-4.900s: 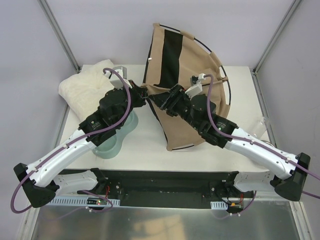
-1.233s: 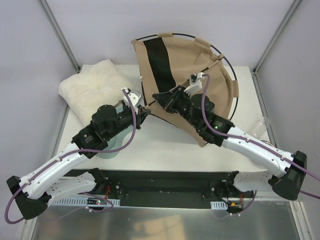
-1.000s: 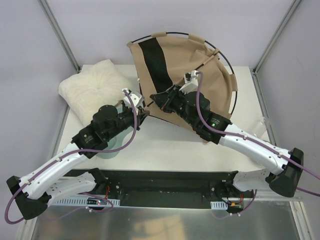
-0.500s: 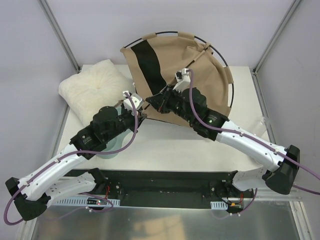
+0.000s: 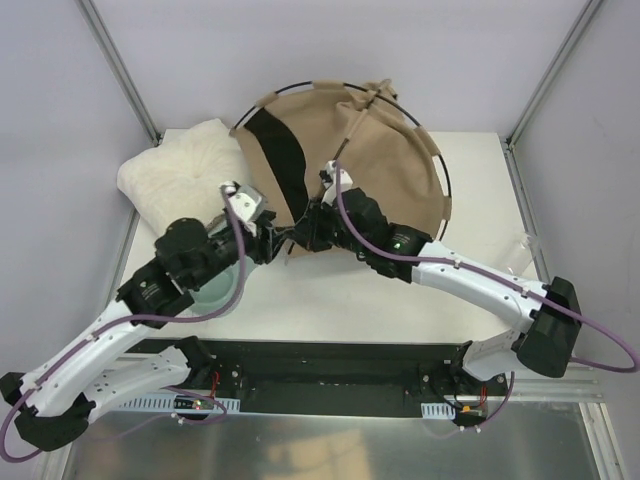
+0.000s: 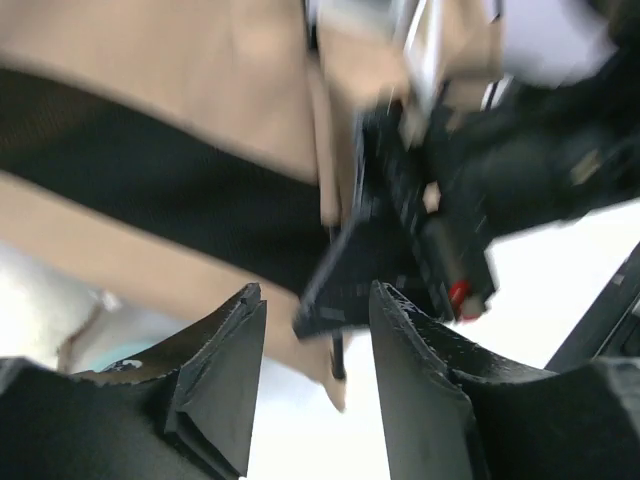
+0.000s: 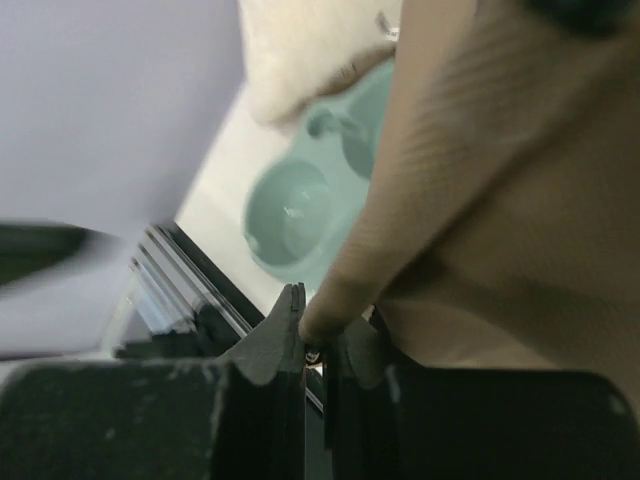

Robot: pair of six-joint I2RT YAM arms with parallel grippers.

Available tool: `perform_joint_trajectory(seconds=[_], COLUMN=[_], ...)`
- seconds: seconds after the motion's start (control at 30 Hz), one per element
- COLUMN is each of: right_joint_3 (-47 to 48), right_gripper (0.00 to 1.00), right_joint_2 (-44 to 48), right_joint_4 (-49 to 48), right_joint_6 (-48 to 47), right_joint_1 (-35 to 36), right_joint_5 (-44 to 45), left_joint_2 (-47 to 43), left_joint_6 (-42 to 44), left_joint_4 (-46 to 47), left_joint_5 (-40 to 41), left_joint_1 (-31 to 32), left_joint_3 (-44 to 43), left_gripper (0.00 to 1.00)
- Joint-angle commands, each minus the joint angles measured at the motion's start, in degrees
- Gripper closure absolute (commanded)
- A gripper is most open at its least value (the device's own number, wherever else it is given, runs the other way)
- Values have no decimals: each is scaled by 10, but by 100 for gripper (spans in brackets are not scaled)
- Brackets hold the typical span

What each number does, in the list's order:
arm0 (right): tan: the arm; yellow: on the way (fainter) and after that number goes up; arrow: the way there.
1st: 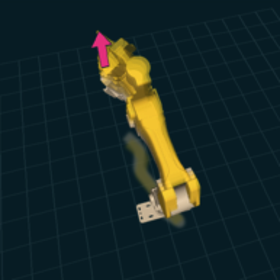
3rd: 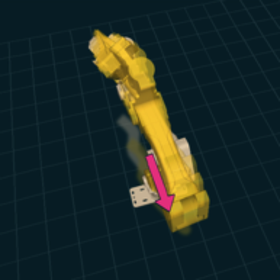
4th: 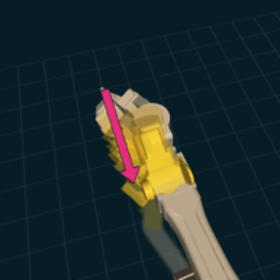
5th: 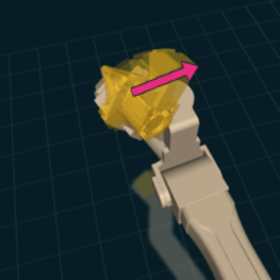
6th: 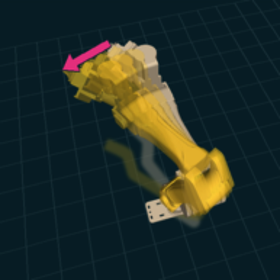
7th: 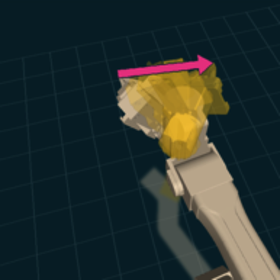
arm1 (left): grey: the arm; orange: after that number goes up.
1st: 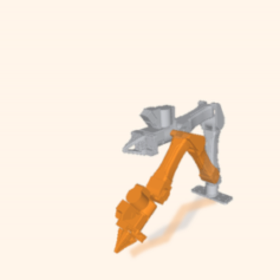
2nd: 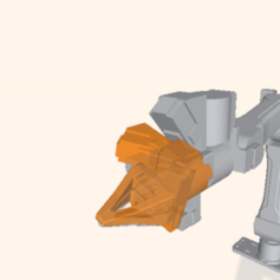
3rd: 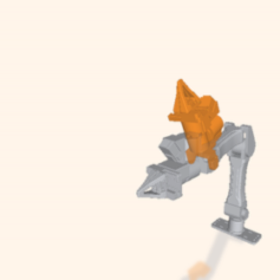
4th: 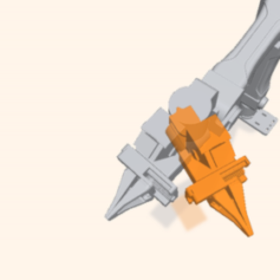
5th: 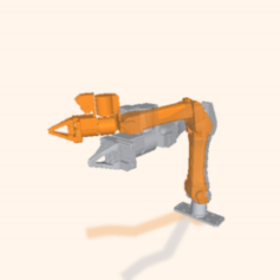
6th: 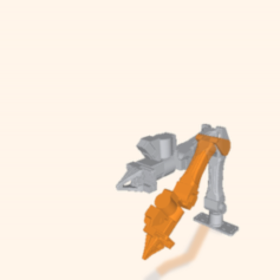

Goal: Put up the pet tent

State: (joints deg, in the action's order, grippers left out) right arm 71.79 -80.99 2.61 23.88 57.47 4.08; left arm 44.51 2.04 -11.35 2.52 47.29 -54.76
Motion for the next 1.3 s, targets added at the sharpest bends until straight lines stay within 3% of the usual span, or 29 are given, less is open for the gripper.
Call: perform_joint_trajectory(seconds=[0.0,0.33,0.6,0.8,0.97,1.1,1.27], right_joint_3=[-15,-35,-65,-98,-121,-130,-126], right_gripper=[100,100,100,100,100,100,100], right_joint_2=[-7,-5,-7,-9,-8,-7,-12], right_joint_4=[49,48,38,21,7,2,11], right_joint_6=[-47,-56,-74,-91,-110,-117,-133], right_joint_1=[4,14,29,47,63,75,81], right_joint_5=[-13,-11,-4,-2,5,13,23], left_joint_2=[-43,-40,65,140,203,220,255], left_joint_6=[9,-18,-143,-155,-193,-250,-235], left_joint_4=[74,70,84,112,91,92,60], left_joint_5=[3,36,89,116,178,108,29], left_joint_1=[4,4,4,3,-21,-68,-91], left_joint_3=[-34,-47,-98,-140,-190,-199,-238], left_gripper=[50,41,33,23,22,26,36])
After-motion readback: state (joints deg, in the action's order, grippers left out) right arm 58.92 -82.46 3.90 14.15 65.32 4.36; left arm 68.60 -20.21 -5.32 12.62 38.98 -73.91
